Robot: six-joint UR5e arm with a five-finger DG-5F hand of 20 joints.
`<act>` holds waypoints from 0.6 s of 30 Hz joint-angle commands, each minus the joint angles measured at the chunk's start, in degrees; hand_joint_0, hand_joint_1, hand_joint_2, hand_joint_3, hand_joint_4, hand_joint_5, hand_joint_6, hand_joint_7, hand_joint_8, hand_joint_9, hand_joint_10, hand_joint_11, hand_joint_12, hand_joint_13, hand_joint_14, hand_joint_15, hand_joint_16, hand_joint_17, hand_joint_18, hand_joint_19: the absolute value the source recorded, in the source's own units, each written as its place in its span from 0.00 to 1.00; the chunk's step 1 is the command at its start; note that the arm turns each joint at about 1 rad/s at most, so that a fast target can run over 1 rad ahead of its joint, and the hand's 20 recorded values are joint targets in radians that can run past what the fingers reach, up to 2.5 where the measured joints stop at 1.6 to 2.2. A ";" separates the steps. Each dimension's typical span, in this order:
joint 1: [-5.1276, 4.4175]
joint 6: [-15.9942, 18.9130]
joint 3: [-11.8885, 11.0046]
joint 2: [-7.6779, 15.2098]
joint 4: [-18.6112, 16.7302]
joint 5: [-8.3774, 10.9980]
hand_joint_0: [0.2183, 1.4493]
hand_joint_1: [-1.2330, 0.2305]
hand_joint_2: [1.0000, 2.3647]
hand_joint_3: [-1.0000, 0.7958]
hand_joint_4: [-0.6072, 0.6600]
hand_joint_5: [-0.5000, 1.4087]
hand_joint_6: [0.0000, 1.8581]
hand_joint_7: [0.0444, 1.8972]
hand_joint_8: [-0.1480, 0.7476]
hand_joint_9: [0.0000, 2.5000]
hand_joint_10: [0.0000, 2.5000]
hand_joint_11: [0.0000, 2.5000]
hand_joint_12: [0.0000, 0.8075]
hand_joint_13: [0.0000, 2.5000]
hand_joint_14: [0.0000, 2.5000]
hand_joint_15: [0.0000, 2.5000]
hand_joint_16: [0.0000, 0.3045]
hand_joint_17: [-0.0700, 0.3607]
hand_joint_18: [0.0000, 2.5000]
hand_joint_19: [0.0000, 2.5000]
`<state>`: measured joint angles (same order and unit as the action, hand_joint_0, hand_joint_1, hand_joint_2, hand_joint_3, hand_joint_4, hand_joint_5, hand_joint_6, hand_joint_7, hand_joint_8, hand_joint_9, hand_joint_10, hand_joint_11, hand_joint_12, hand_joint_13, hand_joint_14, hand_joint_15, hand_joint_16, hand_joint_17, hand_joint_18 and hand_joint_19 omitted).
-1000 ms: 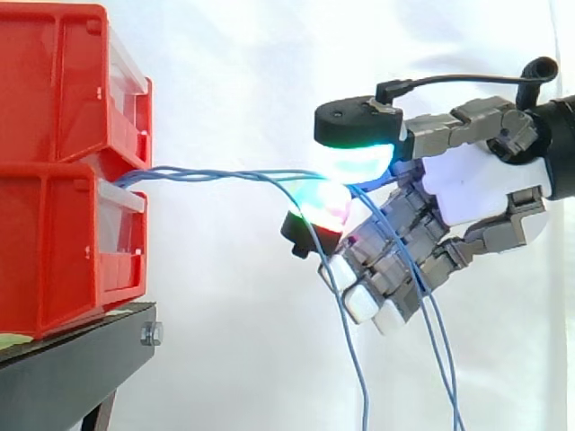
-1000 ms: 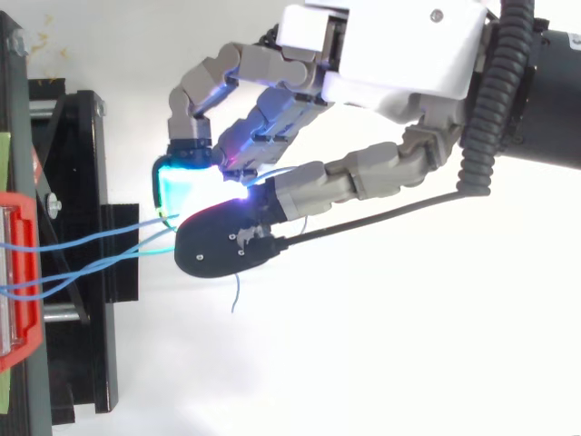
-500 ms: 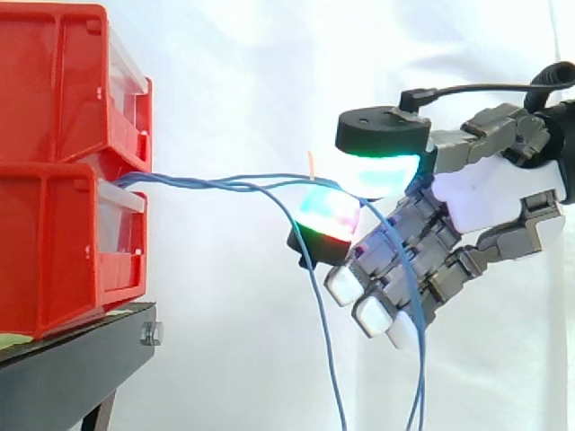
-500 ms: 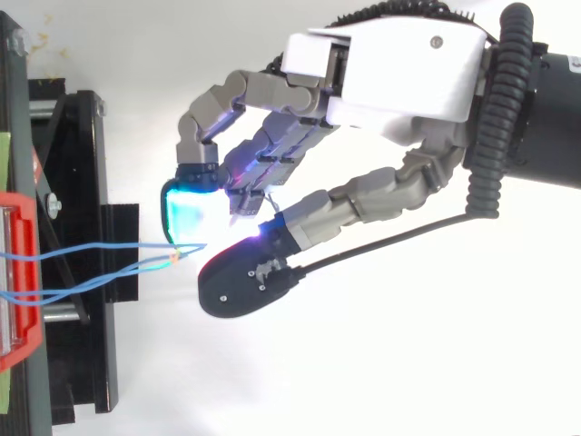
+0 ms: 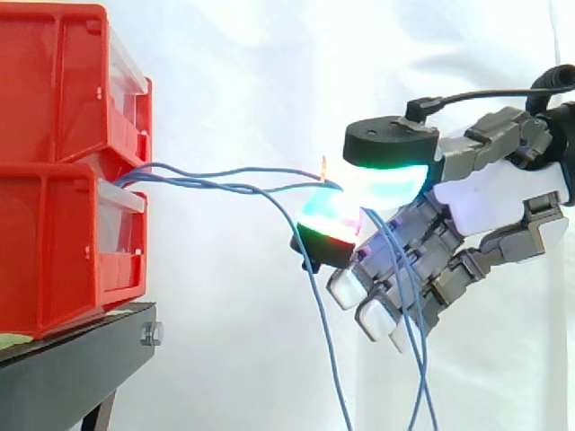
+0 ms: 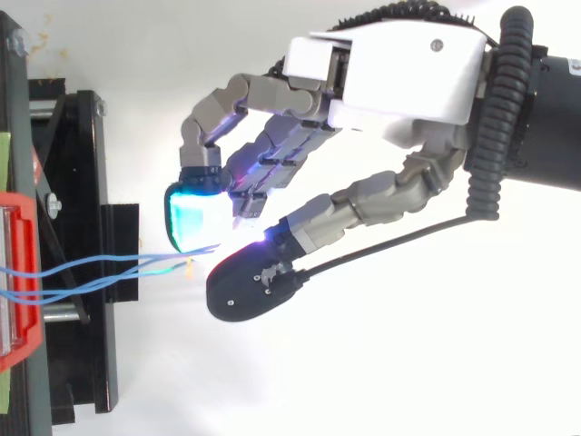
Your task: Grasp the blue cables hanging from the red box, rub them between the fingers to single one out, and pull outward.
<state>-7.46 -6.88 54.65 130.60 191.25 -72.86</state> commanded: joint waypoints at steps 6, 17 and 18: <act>-0.01 0.11 0.01 0.00 0.00 0.00 0.33 0.40 0.00 0.31 0.53 0.18 0.50 0.49 0.47 0.34 0.01 0.20 0.43 0.33 0.01 0.20 0.14 0.38 0.28 0.19; -0.36 0.02 0.01 0.00 0.00 0.00 0.31 0.49 0.00 0.31 0.54 0.19 0.49 0.52 0.48 0.36 0.01 0.20 0.44 0.33 0.01 0.20 0.14 0.39 0.28 0.19; -0.36 0.11 0.01 0.00 0.00 0.09 0.31 0.50 0.00 0.31 0.53 0.19 0.48 0.52 0.48 0.36 0.01 0.19 0.44 0.33 0.01 0.20 0.14 0.39 0.28 0.19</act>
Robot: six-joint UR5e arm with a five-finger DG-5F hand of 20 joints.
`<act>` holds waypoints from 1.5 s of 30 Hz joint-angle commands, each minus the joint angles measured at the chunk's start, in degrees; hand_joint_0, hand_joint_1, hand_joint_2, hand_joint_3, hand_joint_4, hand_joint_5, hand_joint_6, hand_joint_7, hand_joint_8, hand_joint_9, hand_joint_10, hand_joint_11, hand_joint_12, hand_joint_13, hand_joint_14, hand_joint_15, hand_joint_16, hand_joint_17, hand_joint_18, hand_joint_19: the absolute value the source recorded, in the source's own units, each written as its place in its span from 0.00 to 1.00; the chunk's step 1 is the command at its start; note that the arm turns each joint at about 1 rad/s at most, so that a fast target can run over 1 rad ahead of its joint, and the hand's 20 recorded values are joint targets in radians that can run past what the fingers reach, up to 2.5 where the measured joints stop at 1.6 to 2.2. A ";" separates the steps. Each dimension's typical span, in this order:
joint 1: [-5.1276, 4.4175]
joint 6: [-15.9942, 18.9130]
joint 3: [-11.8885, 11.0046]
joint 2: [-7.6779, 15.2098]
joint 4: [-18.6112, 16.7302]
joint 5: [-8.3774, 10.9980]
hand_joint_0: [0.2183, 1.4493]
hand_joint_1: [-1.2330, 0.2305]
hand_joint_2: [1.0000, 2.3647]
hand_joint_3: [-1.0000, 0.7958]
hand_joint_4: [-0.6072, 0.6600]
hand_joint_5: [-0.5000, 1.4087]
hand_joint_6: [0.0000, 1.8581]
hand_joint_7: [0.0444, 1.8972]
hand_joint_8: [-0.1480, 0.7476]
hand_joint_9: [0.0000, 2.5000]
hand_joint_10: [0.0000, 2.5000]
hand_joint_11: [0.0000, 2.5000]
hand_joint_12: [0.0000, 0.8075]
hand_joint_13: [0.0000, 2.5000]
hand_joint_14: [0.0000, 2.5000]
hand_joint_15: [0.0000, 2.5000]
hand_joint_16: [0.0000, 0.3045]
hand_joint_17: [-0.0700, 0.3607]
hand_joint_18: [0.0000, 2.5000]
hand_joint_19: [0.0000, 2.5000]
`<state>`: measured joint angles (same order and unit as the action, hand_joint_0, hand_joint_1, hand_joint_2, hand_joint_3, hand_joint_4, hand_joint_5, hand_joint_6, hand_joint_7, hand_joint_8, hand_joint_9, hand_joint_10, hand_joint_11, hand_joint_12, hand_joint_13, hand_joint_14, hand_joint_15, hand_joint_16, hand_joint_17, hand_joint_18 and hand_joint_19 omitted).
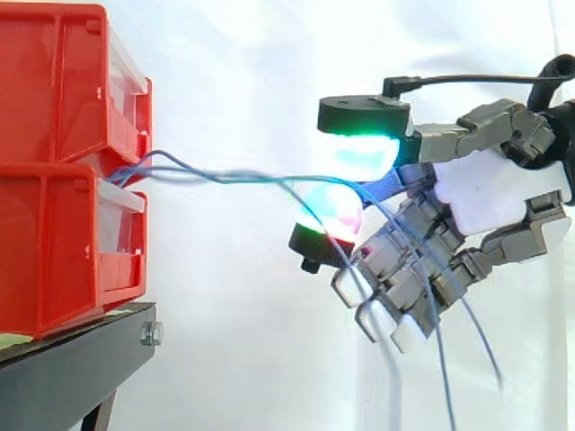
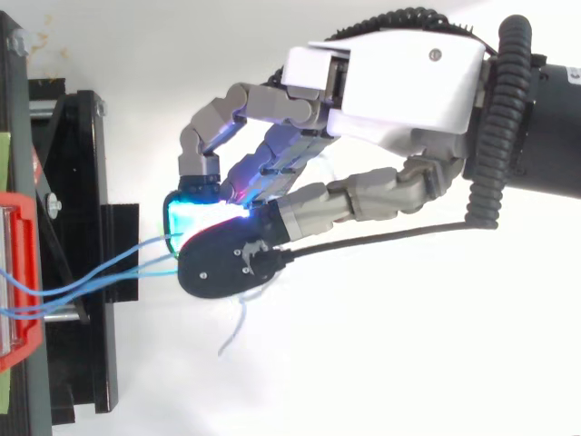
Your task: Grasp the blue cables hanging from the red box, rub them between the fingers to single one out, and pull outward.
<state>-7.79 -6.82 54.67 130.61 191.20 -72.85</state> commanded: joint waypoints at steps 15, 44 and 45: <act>-0.12 -0.03 0.00 -0.01 0.05 0.08 0.33 0.37 0.01 0.35 0.54 0.18 0.49 0.52 0.47 0.35 0.01 0.20 0.44 0.33 0.01 0.20 0.15 0.39 0.28 0.19; -0.12 0.14 0.09 -0.01 0.76 0.08 0.33 0.37 0.00 0.28 0.53 0.18 0.50 0.48 0.46 0.34 0.01 0.20 0.42 0.33 0.01 0.20 0.14 0.38 0.29 0.18; -0.03 0.06 0.09 -0.01 0.85 0.08 0.32 0.40 0.00 0.28 0.53 0.18 0.49 0.48 0.46 0.35 0.01 0.20 0.42 0.33 0.01 0.20 0.14 0.38 0.29 0.19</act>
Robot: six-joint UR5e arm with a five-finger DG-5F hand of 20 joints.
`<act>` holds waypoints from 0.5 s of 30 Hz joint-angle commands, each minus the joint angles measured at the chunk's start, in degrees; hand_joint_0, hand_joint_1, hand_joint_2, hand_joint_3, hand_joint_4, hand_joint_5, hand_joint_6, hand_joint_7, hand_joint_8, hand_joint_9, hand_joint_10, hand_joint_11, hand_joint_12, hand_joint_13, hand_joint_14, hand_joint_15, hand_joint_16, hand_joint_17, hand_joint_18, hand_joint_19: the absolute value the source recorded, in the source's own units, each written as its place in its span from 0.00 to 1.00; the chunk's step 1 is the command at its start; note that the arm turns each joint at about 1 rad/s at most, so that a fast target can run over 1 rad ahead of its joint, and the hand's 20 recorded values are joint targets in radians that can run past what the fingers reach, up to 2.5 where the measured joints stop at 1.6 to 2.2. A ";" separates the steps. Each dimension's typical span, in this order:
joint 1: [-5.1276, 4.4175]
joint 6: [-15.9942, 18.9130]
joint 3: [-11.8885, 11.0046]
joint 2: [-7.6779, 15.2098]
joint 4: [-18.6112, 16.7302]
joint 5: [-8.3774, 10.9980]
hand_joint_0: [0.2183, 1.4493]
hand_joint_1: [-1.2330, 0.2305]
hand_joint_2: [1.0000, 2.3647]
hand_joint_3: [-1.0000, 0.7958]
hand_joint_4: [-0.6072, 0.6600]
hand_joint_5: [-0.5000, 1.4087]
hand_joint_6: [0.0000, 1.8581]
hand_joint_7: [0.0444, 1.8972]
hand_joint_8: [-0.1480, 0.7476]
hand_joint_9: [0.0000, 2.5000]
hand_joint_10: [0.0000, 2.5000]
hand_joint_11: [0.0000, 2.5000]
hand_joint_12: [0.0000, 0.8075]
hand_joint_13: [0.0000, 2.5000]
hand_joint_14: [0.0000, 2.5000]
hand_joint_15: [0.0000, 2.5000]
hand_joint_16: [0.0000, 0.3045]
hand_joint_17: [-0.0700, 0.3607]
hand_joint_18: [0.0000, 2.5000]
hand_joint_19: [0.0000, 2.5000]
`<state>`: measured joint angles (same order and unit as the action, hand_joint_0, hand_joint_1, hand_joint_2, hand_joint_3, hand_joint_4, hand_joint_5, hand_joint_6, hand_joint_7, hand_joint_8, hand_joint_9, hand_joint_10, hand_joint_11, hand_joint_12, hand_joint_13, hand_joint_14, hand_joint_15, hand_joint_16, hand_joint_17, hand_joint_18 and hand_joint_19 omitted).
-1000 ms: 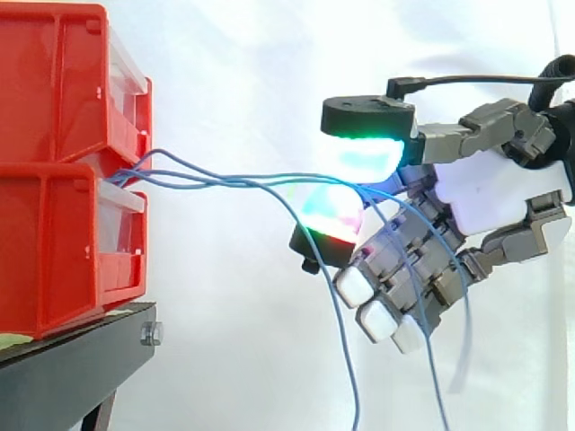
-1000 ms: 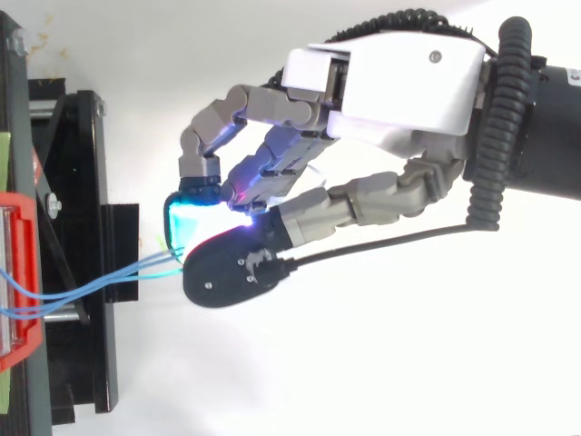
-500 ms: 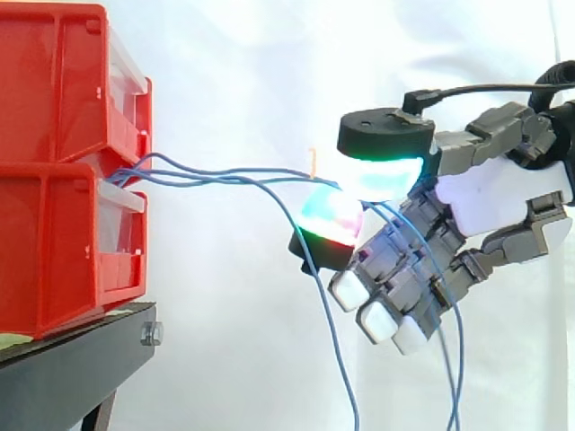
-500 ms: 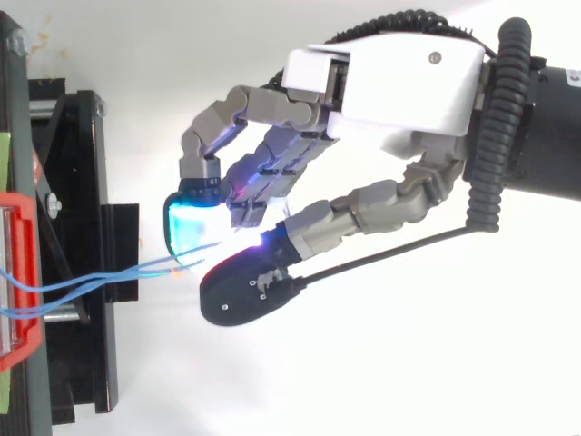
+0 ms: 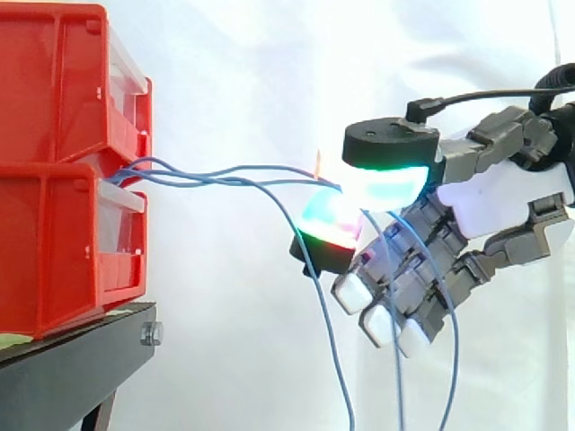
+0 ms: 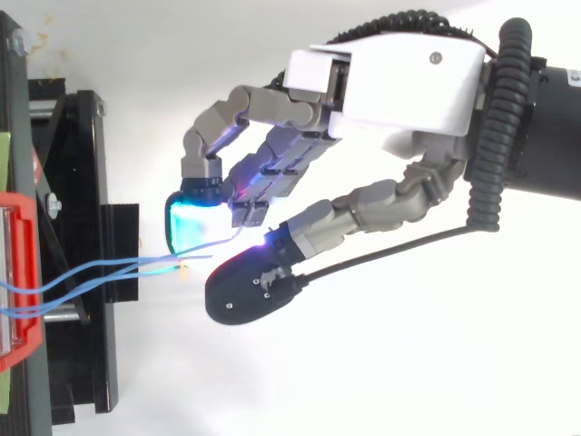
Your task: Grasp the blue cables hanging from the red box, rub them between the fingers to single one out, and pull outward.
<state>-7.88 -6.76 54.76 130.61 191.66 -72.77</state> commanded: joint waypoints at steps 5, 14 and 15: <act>-0.03 0.34 0.00 0.00 1.17 0.00 0.31 0.44 0.00 0.28 0.54 0.18 0.49 0.49 0.46 0.35 0.01 0.20 0.43 0.33 0.01 0.20 0.14 0.38 0.29 0.19; -0.03 1.57 -0.18 -0.18 2.23 -0.18 0.39 0.29 0.01 0.35 0.51 0.17 0.50 0.46 0.46 0.32 0.01 0.20 0.43 0.32 0.01 0.20 0.14 0.39 0.28 0.18; -0.03 1.57 -0.26 -0.18 2.58 -0.18 0.43 0.28 0.00 0.32 0.48 0.17 0.50 0.45 0.45 0.31 0.01 0.21 0.42 0.32 0.01 0.19 0.14 0.39 0.28 0.17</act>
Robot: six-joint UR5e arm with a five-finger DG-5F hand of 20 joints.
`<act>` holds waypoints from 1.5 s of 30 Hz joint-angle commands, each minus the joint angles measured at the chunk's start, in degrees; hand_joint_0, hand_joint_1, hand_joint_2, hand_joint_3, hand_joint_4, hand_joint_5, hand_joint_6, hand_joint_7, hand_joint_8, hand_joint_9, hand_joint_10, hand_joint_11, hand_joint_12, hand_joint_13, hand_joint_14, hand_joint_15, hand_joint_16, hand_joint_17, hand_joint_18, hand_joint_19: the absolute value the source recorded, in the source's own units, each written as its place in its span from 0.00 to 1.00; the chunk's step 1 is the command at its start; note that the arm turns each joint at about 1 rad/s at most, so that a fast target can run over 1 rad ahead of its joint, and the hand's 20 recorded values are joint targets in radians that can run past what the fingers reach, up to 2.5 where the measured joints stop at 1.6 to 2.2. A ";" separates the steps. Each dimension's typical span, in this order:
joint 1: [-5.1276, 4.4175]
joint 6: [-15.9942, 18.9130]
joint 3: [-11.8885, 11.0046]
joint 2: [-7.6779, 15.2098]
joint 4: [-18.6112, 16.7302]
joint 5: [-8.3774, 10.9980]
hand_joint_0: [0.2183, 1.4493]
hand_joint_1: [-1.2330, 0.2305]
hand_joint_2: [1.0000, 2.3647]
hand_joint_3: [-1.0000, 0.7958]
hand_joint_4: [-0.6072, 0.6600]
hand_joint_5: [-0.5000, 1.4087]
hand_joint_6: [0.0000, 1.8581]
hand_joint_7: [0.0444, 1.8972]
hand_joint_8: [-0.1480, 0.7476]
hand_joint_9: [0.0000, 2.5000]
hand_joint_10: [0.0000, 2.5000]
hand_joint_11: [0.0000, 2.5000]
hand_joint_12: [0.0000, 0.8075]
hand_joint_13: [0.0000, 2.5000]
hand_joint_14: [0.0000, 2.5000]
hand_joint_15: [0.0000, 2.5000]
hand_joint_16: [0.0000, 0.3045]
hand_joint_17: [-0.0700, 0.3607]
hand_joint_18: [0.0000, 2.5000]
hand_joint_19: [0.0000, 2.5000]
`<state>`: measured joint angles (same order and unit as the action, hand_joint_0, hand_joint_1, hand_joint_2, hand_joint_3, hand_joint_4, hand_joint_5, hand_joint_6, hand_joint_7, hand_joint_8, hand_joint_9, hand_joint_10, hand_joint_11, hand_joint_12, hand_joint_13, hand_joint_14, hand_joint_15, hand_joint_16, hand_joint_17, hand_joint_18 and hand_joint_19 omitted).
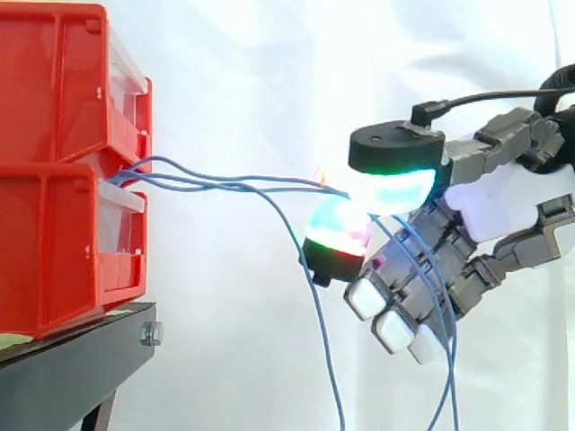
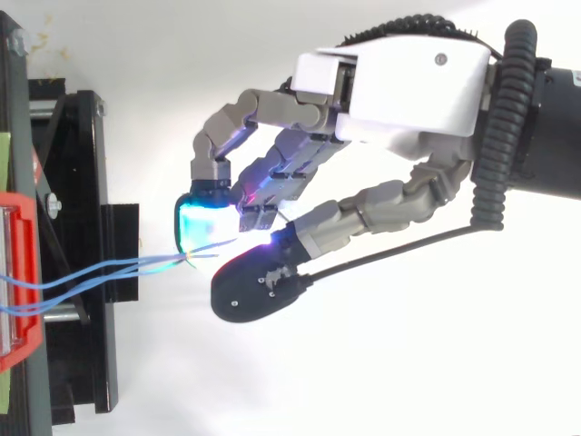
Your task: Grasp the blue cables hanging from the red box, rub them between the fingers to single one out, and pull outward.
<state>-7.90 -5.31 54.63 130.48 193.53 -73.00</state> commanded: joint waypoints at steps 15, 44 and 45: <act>0.08 0.13 -0.22 -1.80 6.07 -0.04 0.27 0.44 0.00 0.28 0.55 0.18 0.49 0.46 0.48 0.36 0.01 0.21 0.44 0.34 0.01 0.19 0.14 0.39 0.30 0.19; -0.01 0.13 -0.22 -1.89 6.07 0.14 0.25 0.43 0.00 0.28 0.57 0.18 0.48 0.45 0.49 0.35 0.01 0.20 0.46 0.34 0.01 0.19 0.16 0.41 0.30 0.19; -0.01 0.13 -0.22 -1.89 6.07 0.14 0.25 0.40 0.00 0.28 0.57 0.18 0.48 0.45 0.49 0.35 0.01 0.21 0.46 0.34 0.01 0.20 0.16 0.41 0.30 0.19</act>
<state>-7.87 -5.19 54.40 128.63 199.60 -72.89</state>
